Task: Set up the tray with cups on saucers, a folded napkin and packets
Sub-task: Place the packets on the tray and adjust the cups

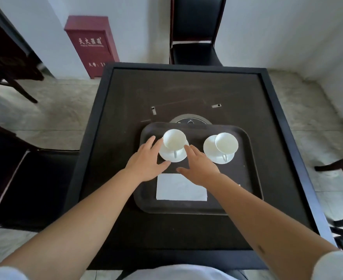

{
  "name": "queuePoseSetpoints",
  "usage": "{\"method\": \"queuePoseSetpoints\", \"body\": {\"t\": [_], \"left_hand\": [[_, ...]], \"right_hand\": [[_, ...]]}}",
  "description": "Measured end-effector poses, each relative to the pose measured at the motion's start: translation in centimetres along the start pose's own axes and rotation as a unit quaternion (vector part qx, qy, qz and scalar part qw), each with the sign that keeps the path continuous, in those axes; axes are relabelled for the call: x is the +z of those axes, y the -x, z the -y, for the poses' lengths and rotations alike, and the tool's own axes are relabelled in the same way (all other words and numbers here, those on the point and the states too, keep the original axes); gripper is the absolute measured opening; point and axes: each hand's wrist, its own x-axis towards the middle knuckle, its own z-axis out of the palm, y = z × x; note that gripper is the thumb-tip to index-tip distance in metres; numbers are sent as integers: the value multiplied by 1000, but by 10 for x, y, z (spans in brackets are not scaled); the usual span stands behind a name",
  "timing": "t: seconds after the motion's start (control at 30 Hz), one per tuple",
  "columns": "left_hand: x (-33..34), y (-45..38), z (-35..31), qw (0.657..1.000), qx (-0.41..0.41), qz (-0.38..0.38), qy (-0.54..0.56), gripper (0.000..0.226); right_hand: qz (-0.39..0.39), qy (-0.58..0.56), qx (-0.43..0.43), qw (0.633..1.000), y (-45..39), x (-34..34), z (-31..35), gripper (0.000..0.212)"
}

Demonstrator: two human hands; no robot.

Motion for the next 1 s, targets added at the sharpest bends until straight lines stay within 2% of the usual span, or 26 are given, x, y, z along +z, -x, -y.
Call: {"method": "queuePoseSetpoints", "body": {"t": [0.23, 0.33, 0.43, 0.73, 1.0], "left_hand": [[-7, -49, 5, 993, 6, 58, 101, 87], [-9, -65, 4, 991, 7, 63, 119, 90], [-10, -76, 7, 985, 12, 88, 150, 93], [-2, -86, 17, 974, 22, 109, 197, 86], [-3, -89, 12, 967, 34, 146, 204, 86]], "right_hand": [[-20, -96, 23, 995, -51, -8, 3, 86], [-14, -147, 53, 988, -66, -7, 2, 88], [-6, -172, 47, 984, -76, -2, 0, 85], [16, -151, 5, 988, -85, -5, -12, 87], [-26, -159, 8, 987, -83, 0, -13, 81]]}}
